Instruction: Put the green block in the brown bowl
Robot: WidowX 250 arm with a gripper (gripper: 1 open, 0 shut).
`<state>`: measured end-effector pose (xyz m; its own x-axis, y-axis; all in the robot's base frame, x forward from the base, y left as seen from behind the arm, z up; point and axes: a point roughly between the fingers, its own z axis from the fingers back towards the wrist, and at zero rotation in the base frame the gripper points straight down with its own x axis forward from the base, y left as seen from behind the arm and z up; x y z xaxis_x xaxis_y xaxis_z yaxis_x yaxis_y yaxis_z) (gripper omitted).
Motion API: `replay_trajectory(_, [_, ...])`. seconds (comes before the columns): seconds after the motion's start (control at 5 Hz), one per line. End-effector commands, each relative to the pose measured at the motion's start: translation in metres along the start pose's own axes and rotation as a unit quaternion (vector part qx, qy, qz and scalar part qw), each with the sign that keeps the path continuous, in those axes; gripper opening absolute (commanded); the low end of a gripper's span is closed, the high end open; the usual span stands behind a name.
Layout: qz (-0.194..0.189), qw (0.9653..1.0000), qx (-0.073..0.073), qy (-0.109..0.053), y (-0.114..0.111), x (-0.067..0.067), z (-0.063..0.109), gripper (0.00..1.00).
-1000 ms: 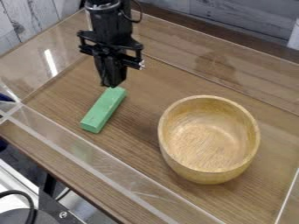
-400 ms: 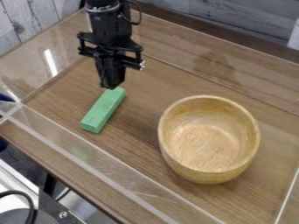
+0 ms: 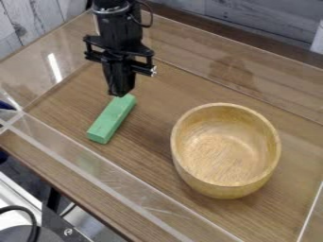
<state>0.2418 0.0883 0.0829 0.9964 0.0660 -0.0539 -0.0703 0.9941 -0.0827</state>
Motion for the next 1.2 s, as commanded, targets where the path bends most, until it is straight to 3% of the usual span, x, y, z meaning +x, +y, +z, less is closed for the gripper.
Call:
replay_trajectory(0.0, [-0.001, 0.9999, 0.006, -0.014, 0.0021, 0.0033, 0.0072, 0.00])
replay_trajectory(0.6, [-0.003, 0.9999, 0.006, -0.010, 0.0020, 0.0041, 0.0045, 0.00])
replay_trajectory(0.8, [-0.003, 1.0000, 0.007, -0.005, 0.0033, 0.0037, 0.0011, 1.00])
replay_trajectory(1.0, [-0.003, 1.0000, 0.008, 0.000, 0.0048, 0.0036, -0.0024, 1.00])
